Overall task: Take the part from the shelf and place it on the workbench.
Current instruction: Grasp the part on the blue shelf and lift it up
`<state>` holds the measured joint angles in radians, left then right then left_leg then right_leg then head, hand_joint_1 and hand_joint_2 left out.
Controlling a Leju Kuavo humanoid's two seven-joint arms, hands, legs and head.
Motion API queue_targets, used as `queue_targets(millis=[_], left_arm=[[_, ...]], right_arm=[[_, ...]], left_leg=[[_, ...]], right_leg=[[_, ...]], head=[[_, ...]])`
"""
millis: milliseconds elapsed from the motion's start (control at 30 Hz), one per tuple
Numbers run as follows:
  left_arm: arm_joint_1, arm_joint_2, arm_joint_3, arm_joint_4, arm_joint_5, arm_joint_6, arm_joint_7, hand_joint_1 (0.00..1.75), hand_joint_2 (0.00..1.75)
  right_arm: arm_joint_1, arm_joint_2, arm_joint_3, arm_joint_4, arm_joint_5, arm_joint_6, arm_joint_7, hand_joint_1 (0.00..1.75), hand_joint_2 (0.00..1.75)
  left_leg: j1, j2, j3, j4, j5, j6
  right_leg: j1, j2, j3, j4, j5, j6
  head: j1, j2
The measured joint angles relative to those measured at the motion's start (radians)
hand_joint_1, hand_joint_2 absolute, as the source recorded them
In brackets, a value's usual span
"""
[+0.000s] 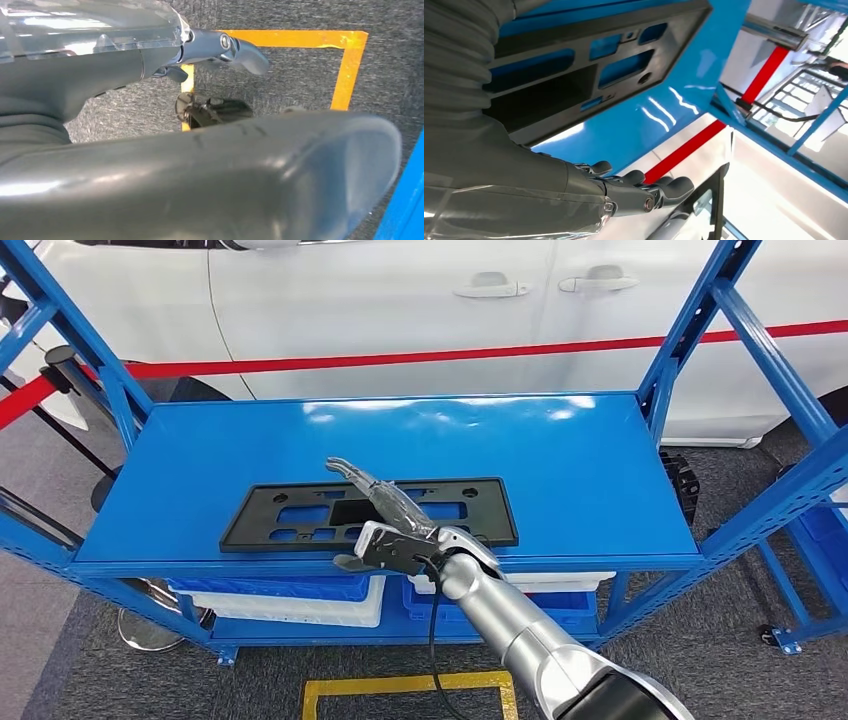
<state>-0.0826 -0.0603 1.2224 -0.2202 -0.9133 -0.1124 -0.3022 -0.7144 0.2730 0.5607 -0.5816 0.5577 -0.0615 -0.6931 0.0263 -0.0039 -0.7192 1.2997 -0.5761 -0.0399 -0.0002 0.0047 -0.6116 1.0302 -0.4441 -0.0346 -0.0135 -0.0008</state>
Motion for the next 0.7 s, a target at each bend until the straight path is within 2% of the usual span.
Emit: queue_targets(millis=[33,67,133,167,200,233,333,400,467,500,533,567,633,667,700], left_arm=[[0.001,0.000,0.000,0.000,0.000,0.000,0.000,0.00,0.00],[0.002,0.000,0.001,0.000,0.000,0.000,-0.001,0.00,0.00],[0.002,0.001,0.002,0.000,0.000,0.000,-0.004,0.00,0.00],[0.001,0.001,0.003,0.000,0.000,0.000,-0.005,0.00,0.00],[0.001,0.002,0.004,0.000,0.000,0.000,-0.006,0.00,0.00],[0.000,0.002,0.004,0.000,0.000,0.000,-0.006,0.00,0.00],[0.002,0.001,0.005,0.000,-0.001,0.000,-0.006,0.00,0.00],[0.001,-0.001,0.005,0.000,-0.001,0.001,-0.006,0.00,0.00],[0.000,-0.001,0.005,0.000,-0.002,0.001,-0.006,0.00,0.00],[0.000,-0.001,0.005,0.000,-0.003,0.001,-0.006,0.00,0.00],[0.001,-0.001,0.005,0.000,-0.004,0.001,-0.006,0.00,0.00],[0.001,-0.001,0.005,0.000,-0.006,0.001,-0.006,0.00,0.00],[0.001,-0.001,0.005,0.000,-0.008,0.000,-0.006,0.00,0.00],[0.000,-0.002,0.005,0.000,-0.009,-0.001,-0.006,0.00,0.00],[0.000,-0.002,0.005,0.000,-0.010,-0.001,-0.006,0.00,0.00]], right_arm=[[0.001,-0.002,0.008,0.000,0.012,-0.021,0.003,0.00,1.75],[0.002,-0.004,0.017,0.000,0.034,-0.050,0.009,0.00,1.75],[0.001,-0.006,0.040,0.000,0.100,-0.125,0.033,0.00,1.75],[0.000,-0.006,0.052,0.000,0.135,-0.162,0.047,0.00,1.75],[0.000,-0.006,0.065,0.001,0.166,-0.192,0.061,0.00,1.75],[0.000,-0.006,0.077,0.002,0.191,-0.213,0.073,0.00,1.75],[0.000,-0.008,0.117,0.006,0.257,-0.254,0.110,0.00,1.75],[-0.002,-0.009,0.139,0.009,0.284,-0.267,0.126,0.00,1.75],[0.000,-0.011,0.156,0.015,0.305,-0.276,0.140,0.00,1.75],[0.001,-0.014,0.165,0.020,0.322,-0.283,0.151,0.00,1.75],[0.002,-0.016,0.174,0.025,0.341,-0.291,0.164,0.00,1.75],[0.003,-0.018,0.183,0.029,0.361,-0.300,0.179,0.00,1.75],[0.001,-0.019,0.197,0.035,0.399,-0.322,0.207,0.00,1.75],[0.000,-0.019,0.203,0.038,0.415,-0.331,0.220,0.00,1.75],[0.000,-0.020,0.208,0.040,0.428,-0.339,0.230,0.00,1.75]], left_leg=[[-0.001,0.000,-0.006,0.011,0.008,0.003],[-0.003,0.000,0.008,-0.020,0.034,0.007],[-0.009,0.000,0.075,-0.157,0.100,0.022],[-0.013,0.000,0.103,-0.217,0.119,0.028],[-0.017,0.000,0.121,-0.254,0.128,0.033],[-0.020,0.000,0.126,-0.267,0.125,0.035],[-0.016,0.000,0.130,-0.281,0.134,0.046],[-0.010,0.002,0.134,-0.290,0.139,0.054],[-0.010,0.002,0.135,-0.291,0.139,0.057],[-0.010,0.002,0.135,-0.291,0.139,0.057],[-0.009,0.001,0.135,-0.290,0.138,0.057],[-0.008,0.001,0.135,-0.289,0.137,0.055],[-0.008,-0.001,0.137,-0.285,0.133,0.049],[-0.008,-0.002,0.137,-0.283,0.131,0.044],[-0.010,-0.002,0.136,-0.282,0.129,0.039]], right_leg=[[0.004,0.001,0.001,0.001,-0.001,-0.002],[0.007,0.002,0.003,0.001,-0.002,-0.003],[0.012,0.003,0.008,0.001,-0.004,-0.003],[0.014,0.004,0.008,0.002,-0.005,-0.001],[0.015,0.004,0.007,0.003,-0.005,0.002],[0.015,0.004,0.006,0.003,-0.005,0.005],[0.013,0.003,0.002,0.011,-0.012,0.020],[0.009,0.002,-0.027,0.076,-0.054,0.035],[0.001,0.001,-0.087,0.199,-0.111,0.046],[-0.004,0.001,-0.112,0.248,-0.124,0.050],[-0.008,0.001,-0.124,0.267,-0.120,0.053],[-0.012,0.000,-0.116,0.246,-0.097,0.055],[-0.015,-0.001,-0.055,0.120,-0.032,0.054],[-0.014,-0.002,-0.026,0.058,-0.010,0.051],[-0.012,-0.002,-0.007,0.018,0.001,0.047]], head=[[0.000,0.000],[0.000,0.000],[0.000,0.000],[0.000,0.000],[0.000,0.000],[0.001,0.000],[0.001,0.000],[0.002,0.000],[0.003,0.000],[0.003,0.000],[0.003,0.000],[0.003,0.000],[0.003,0.000],[0.003,0.000],[0.003,0.000]])
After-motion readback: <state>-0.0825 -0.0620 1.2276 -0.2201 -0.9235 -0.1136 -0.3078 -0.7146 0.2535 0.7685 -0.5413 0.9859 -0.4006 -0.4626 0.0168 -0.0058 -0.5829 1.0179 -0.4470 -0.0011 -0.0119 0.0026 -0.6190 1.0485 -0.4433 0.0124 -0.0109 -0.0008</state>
